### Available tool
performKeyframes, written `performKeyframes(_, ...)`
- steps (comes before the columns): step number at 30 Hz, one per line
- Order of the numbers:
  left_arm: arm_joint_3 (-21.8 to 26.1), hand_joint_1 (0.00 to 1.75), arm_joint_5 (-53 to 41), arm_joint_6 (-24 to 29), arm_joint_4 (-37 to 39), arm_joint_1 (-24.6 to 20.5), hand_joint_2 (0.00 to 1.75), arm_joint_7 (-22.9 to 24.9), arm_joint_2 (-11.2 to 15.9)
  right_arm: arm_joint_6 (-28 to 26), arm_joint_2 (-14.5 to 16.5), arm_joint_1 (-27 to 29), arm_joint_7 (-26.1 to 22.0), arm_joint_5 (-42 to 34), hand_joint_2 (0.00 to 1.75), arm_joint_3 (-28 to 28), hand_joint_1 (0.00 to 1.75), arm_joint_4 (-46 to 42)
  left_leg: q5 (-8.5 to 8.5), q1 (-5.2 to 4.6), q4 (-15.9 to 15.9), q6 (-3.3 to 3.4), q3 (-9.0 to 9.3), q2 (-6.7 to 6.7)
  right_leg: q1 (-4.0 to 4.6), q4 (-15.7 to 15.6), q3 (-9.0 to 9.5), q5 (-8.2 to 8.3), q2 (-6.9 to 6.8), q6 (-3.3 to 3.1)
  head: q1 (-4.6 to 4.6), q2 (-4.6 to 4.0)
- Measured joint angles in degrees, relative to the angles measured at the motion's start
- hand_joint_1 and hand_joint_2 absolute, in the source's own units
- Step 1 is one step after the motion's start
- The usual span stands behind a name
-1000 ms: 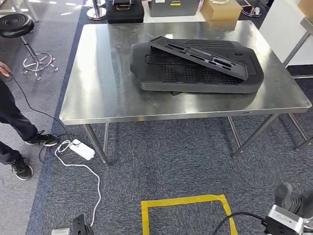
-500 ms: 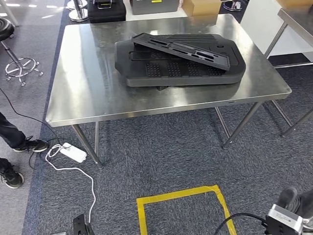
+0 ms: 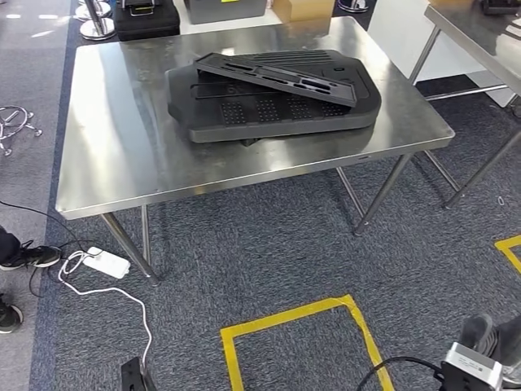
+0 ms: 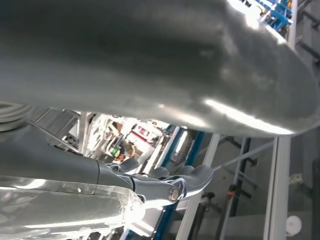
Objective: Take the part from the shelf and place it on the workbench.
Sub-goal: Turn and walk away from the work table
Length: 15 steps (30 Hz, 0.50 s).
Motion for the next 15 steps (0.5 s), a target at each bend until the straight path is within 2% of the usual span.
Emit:
performKeyframes(2, 0.0, 0.00, 0.0, 0.0, 0.0, 0.0, 0.00, 0.0, 0.0, 0.0, -0.1, 0.0, 0.0, 0.0, 0.00, 0.0, 0.00, 0.0, 0.12, 0.03, -0.2, -0.54, -0.01, 0.59, 0.26, -0.3, -0.18, 0.14, 0.57, -0.47, -0.04, 0.00)
performKeyframes(4, 0.0, 0.00, 0.0, -0.1, 0.0, 0.0, 0.00, 0.0, 0.0, 0.0, -0.2, 0.0, 0.0, -0.1, 0.00, -0.1, 0.00, -0.1, -0.92, 0.16, 0.7, -1.12, -0.33, -0.05, 0.09, -0.9, -0.16, 0.64, 1.16, -1.21, -0.06, 0.00)
performKeyframes(5, 0.0, 0.00, 0.0, -0.1, 0.0, 0.0, 0.00, 0.0, 0.0, 0.0, -0.2, 0.0, 0.0, -0.1, 0.00, -0.1, 0.00, -0.2, -2.32, 0.20, 2.6, -1.31, -1.13, -0.81, -0.04, -1.2, -0.14, 0.90, 1.46, -1.58, -0.10, 0.00)
performKeyframes(7, 0.0, 0.00, 0.0, -0.1, 0.0, 0.0, 0.00, 0.0, 0.0, 0.0, -0.2, -0.1, 0.0, -0.2, 0.00, -0.1, 0.00, -0.2, -6.10, 0.23, 9.7, -1.46, -4.24, -2.27, -0.10, -1.3, -0.28, 1.17, 2.12, -1.99, -0.13, 0.00)
performKeyframes(8, 0.0, 0.00, 0.0, -0.1, 0.0, 0.0, 0.00, 0.0, 0.1, 0.0, -0.2, -0.1, 0.0, -0.2, 0.00, -0.1, 0.00, -0.2, -7.41, 0.23, 13.3, -1.51, -5.87, -2.49, -0.07, -1.3, -0.37, 1.21, 2.57, -2.06, -0.13, 0.00)
performKeyframes(9, 0.0, 0.00, 0.0, -0.1, 0.0, 0.0, 0.00, 0.0, 0.1, 0.0, -0.2, 0.0, 0.1, -0.2, 0.00, -0.1, 0.00, -0.1, -7.76, 0.23, 15.5, -1.54, -6.84, -2.59, -0.04, -1.2, -0.42, 1.25, 3.07, -2.10, -0.12, 0.00)
performKeyframes(10, 0.0, 0.00, 0.0, -0.1, 0.0, 0.0, 0.00, 0.0, 0.1, 0.0, -0.2, 0.0, 0.2, -0.3, 0.00, -0.1, 0.00, 0.0, -6.98, 0.26, 15.5, -1.53, -6.84, -2.65, -0.03, -1.1, -0.44, 1.25, 3.65, -2.10, -0.12, 0.00)
performKeyframes(11, 0.0, 0.00, 0.0, -0.1, 0.0, 0.1, 0.00, 0.0, 0.1, 0.0, -0.2, 0.0, 0.2, -0.3, 0.00, -0.1, 0.00, 0.0, -5.21, 0.30, 13.3, -1.50, -5.83, -2.82, -0.05, -1.0, -0.43, 1.22, 4.29, -2.06, -0.12, 0.00)
performKeyframes(13, 0.0, 0.00, 0.0, -0.1, 0.0, 0.1, 0.00, 0.0, 0.1, 0.0, -0.2, -0.1, 0.3, -0.4, 0.00, -0.1, 0.00, 0.0, -1.29, 0.54, 5.9, -1.40, -2.58, -4.33, -0.03, -0.3, -0.62, 0.98, 5.55, -1.70, -0.12, 0.00)
performKeyframes(15, 0.0, 0.00, 0.0, -0.1, 0.0, 0.1, 0.00, 0.0, 0.1, 0.0, -0.3, -0.1, 0.4, -0.6, 0.00, -0.1, 0.00, 0.0, -0.02, 0.66, 1.6, -1.22, -0.76, -5.80, -0.03, 0.4, -1.30, 0.84, 6.65, -1.16, -0.06, 0.00)
